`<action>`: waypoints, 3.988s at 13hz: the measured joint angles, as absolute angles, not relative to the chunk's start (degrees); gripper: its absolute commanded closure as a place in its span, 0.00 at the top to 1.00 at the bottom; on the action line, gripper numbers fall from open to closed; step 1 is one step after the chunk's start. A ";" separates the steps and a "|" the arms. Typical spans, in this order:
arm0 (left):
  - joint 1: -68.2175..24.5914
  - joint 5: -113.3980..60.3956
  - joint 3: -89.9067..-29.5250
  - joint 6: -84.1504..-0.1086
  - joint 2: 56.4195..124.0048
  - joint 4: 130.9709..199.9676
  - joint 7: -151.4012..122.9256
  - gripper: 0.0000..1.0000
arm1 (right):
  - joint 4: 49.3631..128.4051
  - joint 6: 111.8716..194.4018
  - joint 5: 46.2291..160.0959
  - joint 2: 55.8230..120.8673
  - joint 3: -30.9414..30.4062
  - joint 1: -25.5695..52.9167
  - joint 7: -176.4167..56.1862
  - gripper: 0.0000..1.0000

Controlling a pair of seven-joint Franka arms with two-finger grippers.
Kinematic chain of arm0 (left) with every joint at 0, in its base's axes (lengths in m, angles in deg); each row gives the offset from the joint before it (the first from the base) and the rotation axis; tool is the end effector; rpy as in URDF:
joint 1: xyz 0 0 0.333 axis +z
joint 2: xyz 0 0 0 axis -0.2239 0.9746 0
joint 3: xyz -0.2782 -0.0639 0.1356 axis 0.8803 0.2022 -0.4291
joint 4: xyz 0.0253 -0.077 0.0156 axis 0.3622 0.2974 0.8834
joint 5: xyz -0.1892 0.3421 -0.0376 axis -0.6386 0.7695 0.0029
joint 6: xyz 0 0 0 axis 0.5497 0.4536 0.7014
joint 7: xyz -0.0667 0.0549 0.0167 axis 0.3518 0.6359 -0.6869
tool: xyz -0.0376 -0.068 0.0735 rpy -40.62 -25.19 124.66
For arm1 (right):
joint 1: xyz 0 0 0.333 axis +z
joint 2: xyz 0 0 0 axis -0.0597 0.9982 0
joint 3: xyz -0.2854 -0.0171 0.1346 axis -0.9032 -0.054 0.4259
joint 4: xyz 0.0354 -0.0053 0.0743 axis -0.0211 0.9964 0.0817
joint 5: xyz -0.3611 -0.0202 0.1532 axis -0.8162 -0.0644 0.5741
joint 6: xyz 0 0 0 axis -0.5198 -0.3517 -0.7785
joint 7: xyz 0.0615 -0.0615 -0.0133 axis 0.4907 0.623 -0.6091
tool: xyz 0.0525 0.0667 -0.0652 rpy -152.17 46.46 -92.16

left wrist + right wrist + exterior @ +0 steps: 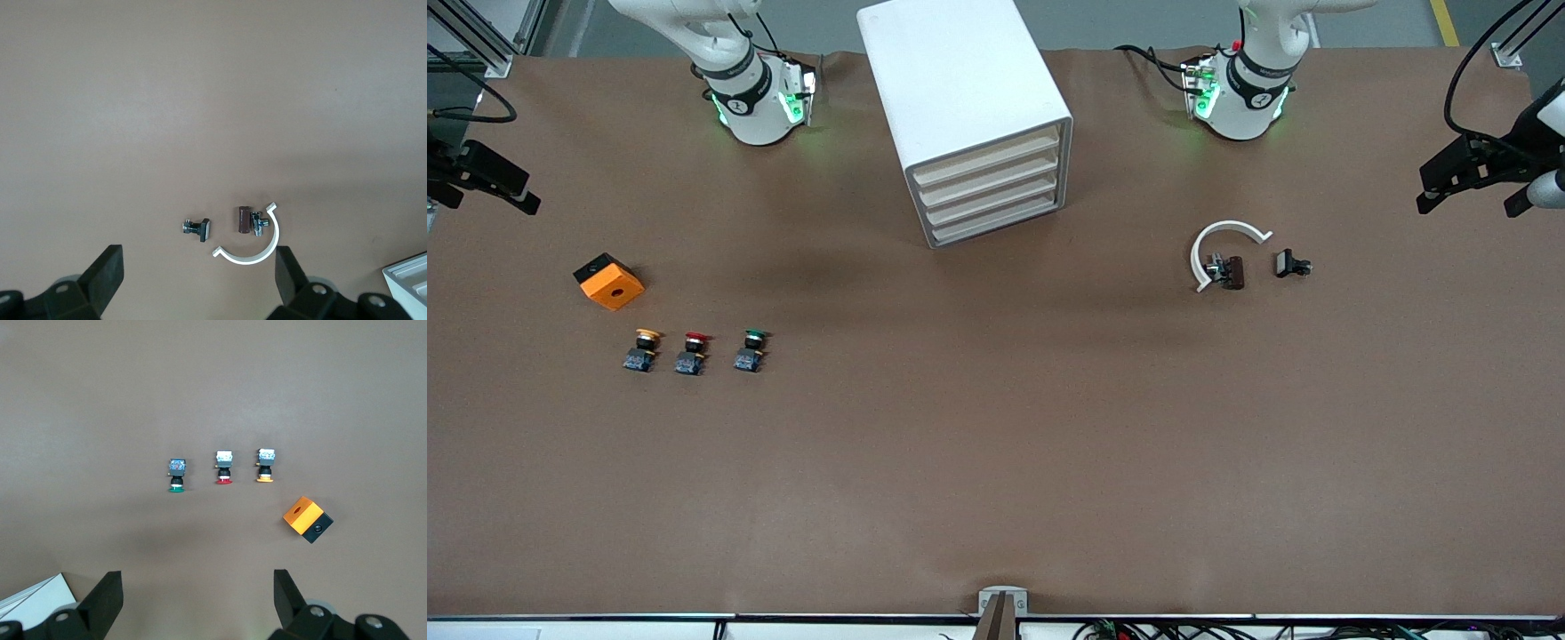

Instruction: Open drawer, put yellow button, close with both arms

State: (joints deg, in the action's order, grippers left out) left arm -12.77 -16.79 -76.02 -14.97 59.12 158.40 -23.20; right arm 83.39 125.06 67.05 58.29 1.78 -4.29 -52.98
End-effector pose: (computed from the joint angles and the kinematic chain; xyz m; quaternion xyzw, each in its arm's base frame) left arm 0.5240 -0.0157 0.6553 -0.9990 0.0370 -0.0238 0.0081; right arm 0.5124 -0.0386 0.6541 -0.9984 0.0550 -0.0046 0.0104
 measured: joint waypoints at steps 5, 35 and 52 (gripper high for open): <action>-12.78 -17.39 -76.01 -14.97 59.12 158.40 -23.20 1.00 | 83.39 125.06 67.04 58.07 1.98 -4.29 -53.05 1.00; -20.80 -48.82 -68.69 -14.56 86.94 161.37 -64.46 1.00 | 82.56 126.56 67.07 63.04 2.18 -4.19 -53.04 1.00; -26.07 -57.70 -58.57 -12.09 89.27 163.45 -53.28 0.61 | 94.36 154.97 63.91 78.75 1.01 -14.78 -58.02 1.00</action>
